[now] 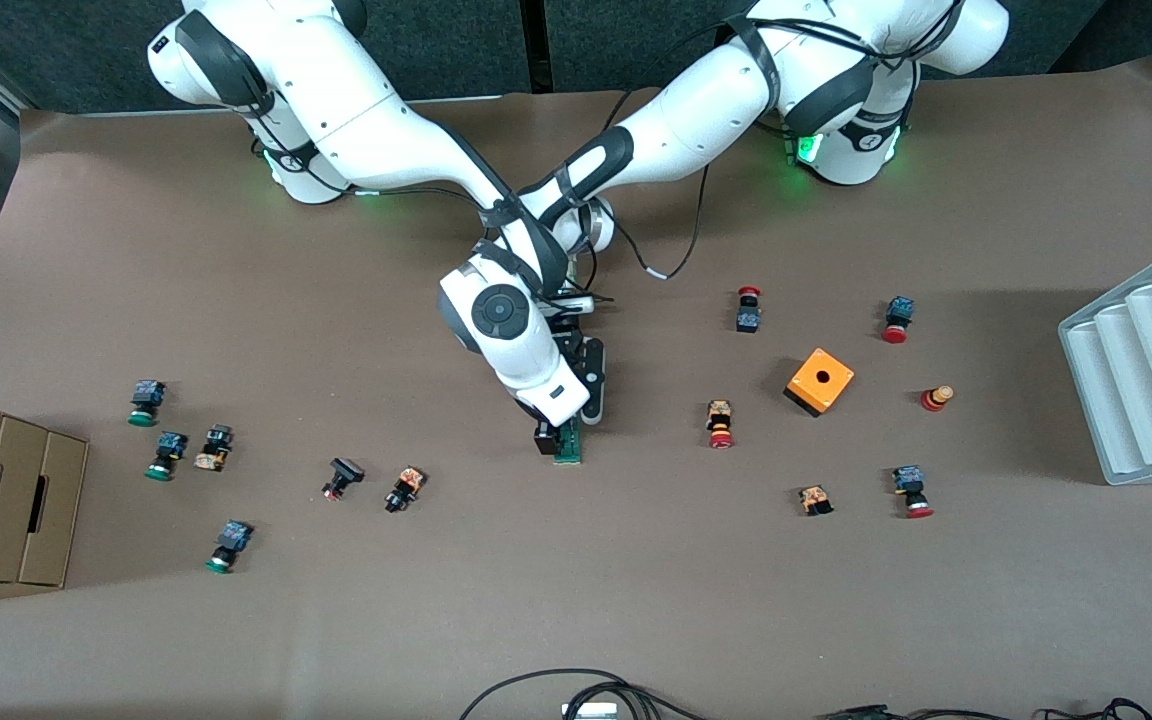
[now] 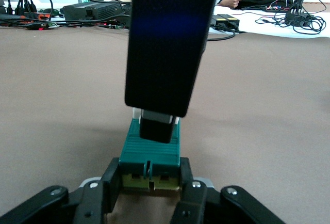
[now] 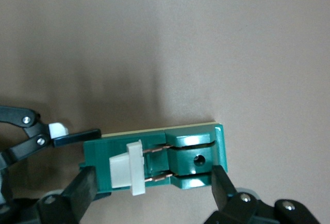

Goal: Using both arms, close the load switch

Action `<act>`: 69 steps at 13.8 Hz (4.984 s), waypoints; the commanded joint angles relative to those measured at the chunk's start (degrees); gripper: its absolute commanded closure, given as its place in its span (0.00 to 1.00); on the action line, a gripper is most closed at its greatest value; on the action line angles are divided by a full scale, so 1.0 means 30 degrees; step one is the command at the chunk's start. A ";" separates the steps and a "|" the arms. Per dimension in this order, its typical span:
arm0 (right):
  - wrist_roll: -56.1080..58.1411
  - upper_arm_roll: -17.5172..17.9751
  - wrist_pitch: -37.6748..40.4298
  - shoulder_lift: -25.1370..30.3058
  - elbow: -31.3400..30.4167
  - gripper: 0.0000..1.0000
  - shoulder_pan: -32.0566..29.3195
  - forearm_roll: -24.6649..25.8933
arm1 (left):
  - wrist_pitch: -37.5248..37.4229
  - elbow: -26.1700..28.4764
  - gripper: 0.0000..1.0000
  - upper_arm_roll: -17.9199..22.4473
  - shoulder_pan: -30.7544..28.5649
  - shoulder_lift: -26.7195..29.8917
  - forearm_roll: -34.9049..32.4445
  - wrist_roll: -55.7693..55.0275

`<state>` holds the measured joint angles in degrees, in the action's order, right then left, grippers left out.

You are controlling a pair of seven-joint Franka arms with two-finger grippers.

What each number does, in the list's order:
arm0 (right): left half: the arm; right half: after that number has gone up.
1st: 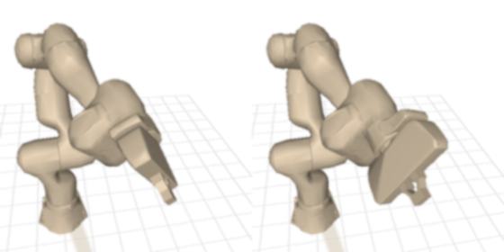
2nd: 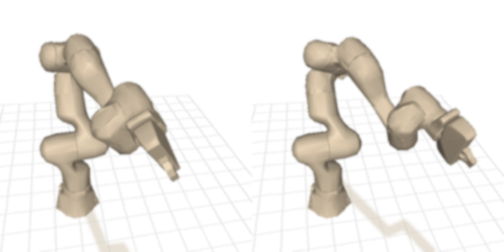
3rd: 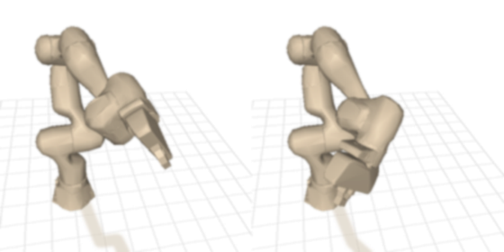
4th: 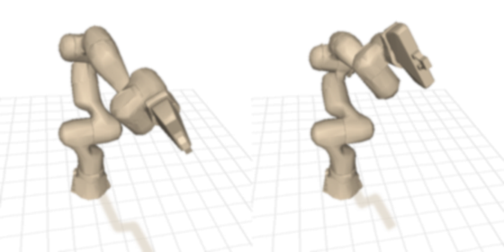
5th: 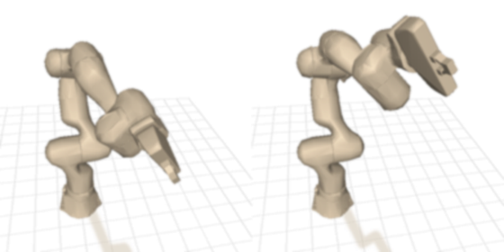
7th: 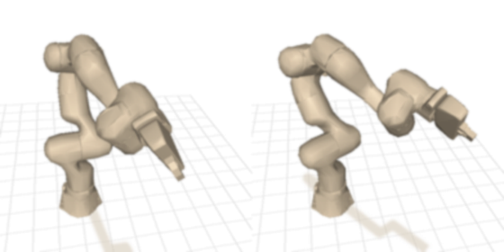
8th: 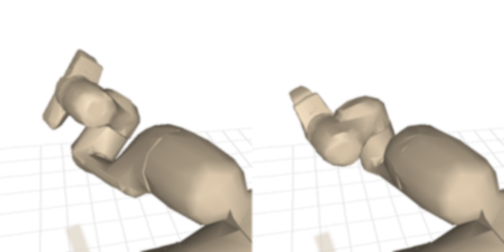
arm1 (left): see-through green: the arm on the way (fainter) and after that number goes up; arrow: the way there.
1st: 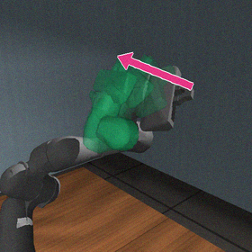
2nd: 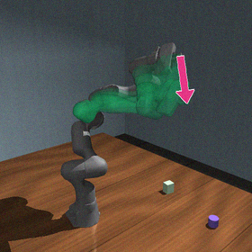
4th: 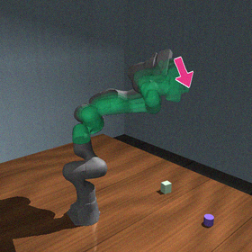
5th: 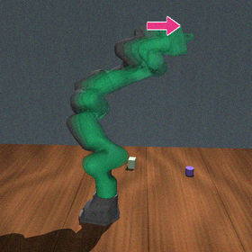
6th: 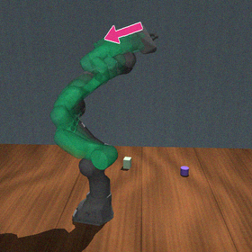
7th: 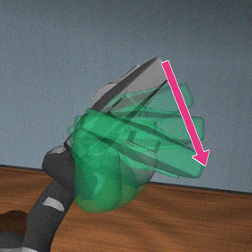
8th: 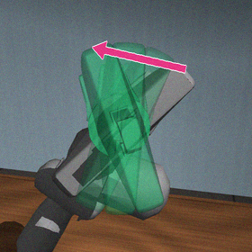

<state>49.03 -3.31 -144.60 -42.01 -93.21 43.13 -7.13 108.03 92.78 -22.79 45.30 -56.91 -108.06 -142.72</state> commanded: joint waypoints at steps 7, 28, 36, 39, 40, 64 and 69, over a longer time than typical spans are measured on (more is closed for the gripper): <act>-0.0317 -0.0214 -0.0491 -0.0266 0.0278 0.01 0.0242 0.0353 | -0.0120 0.0009 0.78 0.0183 0.0164 -0.0013 0.0160 -0.0210; -0.0199 -0.0389 -0.1164 -0.0617 0.0307 0.17 0.0505 0.1260 | -0.0091 0.0009 0.78 0.0183 0.0164 -0.0013 0.0130 -0.0210; 0.0063 -0.0506 -0.1165 -0.0558 0.0424 0.29 0.0476 0.1526 | -0.0091 0.0009 0.78 0.0183 0.0135 0.0016 0.0130 -0.0210; 0.0182 -0.0682 -0.1136 -0.0471 0.0454 0.29 0.0476 0.1526 | -0.0091 0.0009 0.78 0.0183 0.0135 0.0016 0.0130 -0.0210; 0.0182 -0.0682 -0.1136 -0.0471 0.0454 0.29 0.0476 0.1526 | -0.0091 0.0009 0.78 0.0183 0.0135 0.0045 0.0130 -0.0210; 0.0182 -0.0682 -0.0286 -0.0031 0.1127 0.29 -0.0168 0.1438 | -0.0062 0.0009 0.78 0.0183 0.0106 0.0045 0.0130 -0.0210; 0.0153 -0.0682 -0.0286 -0.0031 0.1157 0.29 -0.0168 0.1438 | -0.0061 0.0009 0.78 0.0183 0.0106 0.0045 0.0130 -0.0210</act>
<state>49.64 -5.35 -145.01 -41.35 -90.99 42.88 -4.32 108.07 92.74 -22.73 45.30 -56.92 -108.08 -142.73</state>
